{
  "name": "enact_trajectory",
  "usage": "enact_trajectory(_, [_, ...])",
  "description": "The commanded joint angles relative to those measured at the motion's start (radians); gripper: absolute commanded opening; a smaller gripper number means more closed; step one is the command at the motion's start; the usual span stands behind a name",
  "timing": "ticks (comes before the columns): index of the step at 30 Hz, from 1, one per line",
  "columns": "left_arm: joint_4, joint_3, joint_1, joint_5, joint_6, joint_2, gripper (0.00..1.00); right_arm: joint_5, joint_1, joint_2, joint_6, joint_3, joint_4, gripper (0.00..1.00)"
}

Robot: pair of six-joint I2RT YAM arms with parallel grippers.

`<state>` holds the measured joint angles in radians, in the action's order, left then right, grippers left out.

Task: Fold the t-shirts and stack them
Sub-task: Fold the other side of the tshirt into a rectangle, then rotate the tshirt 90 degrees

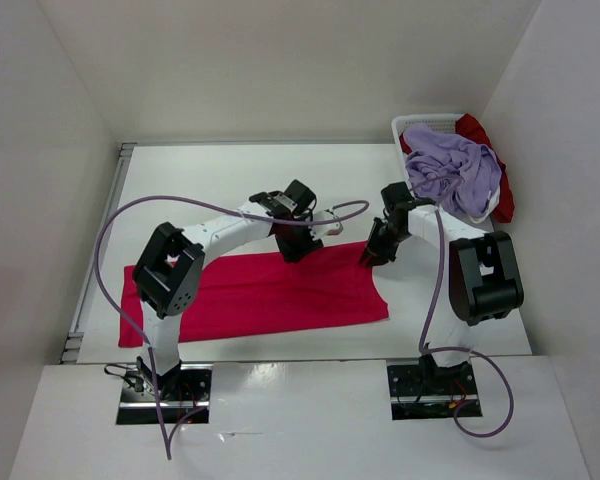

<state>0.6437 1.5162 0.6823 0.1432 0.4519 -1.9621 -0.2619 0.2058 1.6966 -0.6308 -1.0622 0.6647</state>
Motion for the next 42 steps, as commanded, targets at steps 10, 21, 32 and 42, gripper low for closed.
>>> enact_trajectory(10, [0.062,0.030,-0.063,0.054,-0.041,0.051,0.65,0.078,0.017,-0.222,-0.041,0.103,0.041,0.38])
enact_trajectory(21, [0.100,0.018,-0.063,0.251,-0.068,-0.012,0.69,0.036,0.129,-0.206,-0.113,0.191,-0.026,0.53])
enact_trajectory(32, [0.064,0.007,-0.041,0.170,-0.078,-0.066,0.18,0.111,0.161,-0.233,-0.156,0.212,-0.013,0.53])
enact_trajectory(42, [0.042,0.022,-0.041,0.150,-0.111,-0.008,0.68,0.311,0.161,-0.443,-0.322,0.192,0.121,0.65])
